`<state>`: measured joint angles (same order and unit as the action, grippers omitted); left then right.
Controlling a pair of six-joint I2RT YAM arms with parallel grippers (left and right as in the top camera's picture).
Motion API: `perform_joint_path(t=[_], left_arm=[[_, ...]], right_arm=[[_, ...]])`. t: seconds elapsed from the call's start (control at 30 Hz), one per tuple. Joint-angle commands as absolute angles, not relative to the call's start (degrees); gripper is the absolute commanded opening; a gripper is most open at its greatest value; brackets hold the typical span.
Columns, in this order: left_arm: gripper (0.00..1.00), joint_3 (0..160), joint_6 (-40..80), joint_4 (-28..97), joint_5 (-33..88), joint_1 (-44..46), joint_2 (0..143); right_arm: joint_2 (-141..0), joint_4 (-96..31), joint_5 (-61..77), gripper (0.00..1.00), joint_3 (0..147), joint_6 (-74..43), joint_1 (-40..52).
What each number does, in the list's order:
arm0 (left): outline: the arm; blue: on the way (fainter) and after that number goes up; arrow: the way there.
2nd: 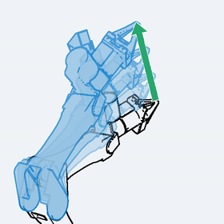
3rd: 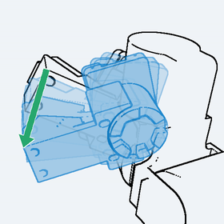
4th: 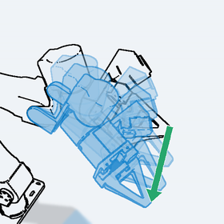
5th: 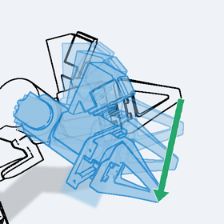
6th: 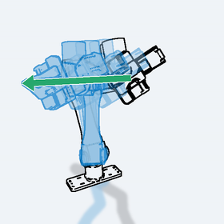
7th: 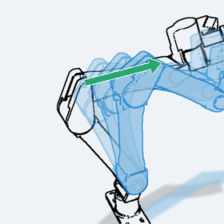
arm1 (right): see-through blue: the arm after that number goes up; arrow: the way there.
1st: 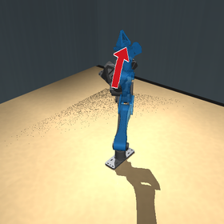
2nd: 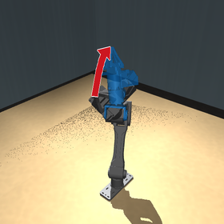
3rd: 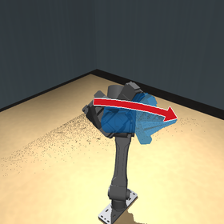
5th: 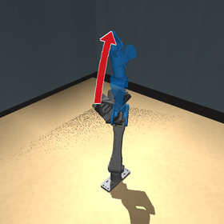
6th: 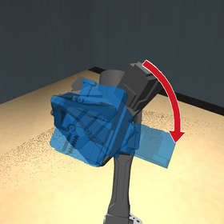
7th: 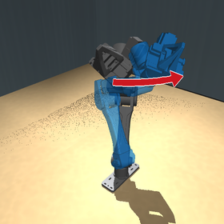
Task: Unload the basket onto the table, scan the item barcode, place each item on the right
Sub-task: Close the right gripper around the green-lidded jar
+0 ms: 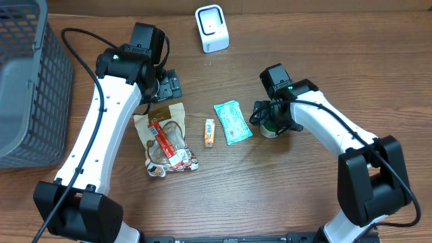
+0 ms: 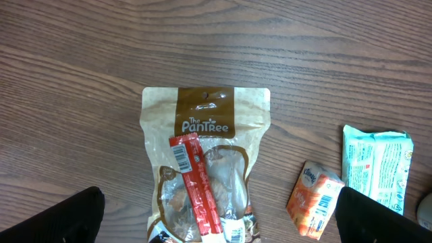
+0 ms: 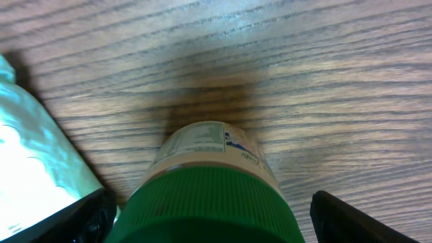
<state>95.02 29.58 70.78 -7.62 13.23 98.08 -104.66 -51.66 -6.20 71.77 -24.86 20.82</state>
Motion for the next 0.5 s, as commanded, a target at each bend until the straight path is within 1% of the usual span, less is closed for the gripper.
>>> perform_joint_path(t=[0.0,0.47], left_arm=[[1.0,95.94,28.71,70.87,-8.29,13.15,97.08],[1.0,95.94,28.71,70.87,-8.29,13.15,97.08]], right_arm=[[-106.63,-51.42,-6.37,0.94,71.5,-25.04,20.88],[-107.5,-48.27,-6.37,0.88,70.7,-25.06,20.88]])
